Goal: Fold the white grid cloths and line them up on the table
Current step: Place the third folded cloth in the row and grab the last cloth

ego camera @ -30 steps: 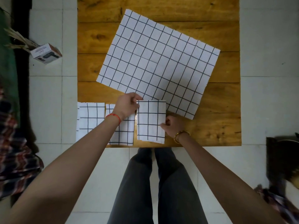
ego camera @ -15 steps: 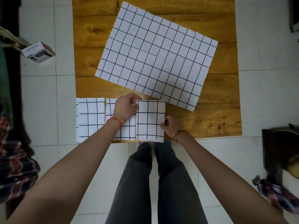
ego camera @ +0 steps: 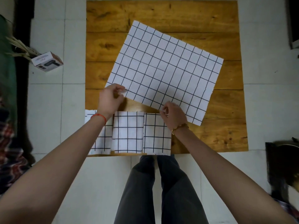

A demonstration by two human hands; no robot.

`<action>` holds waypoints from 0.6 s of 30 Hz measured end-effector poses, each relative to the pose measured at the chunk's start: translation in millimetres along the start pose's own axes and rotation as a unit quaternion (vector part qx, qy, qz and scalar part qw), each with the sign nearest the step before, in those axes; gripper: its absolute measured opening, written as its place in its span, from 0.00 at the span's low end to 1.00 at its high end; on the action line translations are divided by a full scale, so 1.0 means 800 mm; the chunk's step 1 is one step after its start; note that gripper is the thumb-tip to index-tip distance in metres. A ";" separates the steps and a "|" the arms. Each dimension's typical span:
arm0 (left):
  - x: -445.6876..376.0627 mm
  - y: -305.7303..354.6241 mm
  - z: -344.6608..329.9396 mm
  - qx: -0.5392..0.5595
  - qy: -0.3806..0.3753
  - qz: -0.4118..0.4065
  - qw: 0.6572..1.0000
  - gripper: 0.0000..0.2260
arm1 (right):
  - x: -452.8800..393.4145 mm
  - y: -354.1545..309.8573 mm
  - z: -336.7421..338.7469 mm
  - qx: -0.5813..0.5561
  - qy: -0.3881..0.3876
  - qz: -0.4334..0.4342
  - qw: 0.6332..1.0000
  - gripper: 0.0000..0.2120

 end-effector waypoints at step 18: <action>-0.059 -0.039 0.029 -0.282 -0.124 -0.008 0.951 0.19 | -0.126 -0.083 -0.038 0.110 -0.045 0.083 0.990 0.14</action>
Point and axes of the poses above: each hand's wrist, its own x-axis away from the middle knuckle, its own z-axis out of the back of the hand, y = z × x, the point moved 5 cm from there along -x, towards the middle knuckle, and after that the axes turned 14 degrees about -y, right-handed, at the moved point
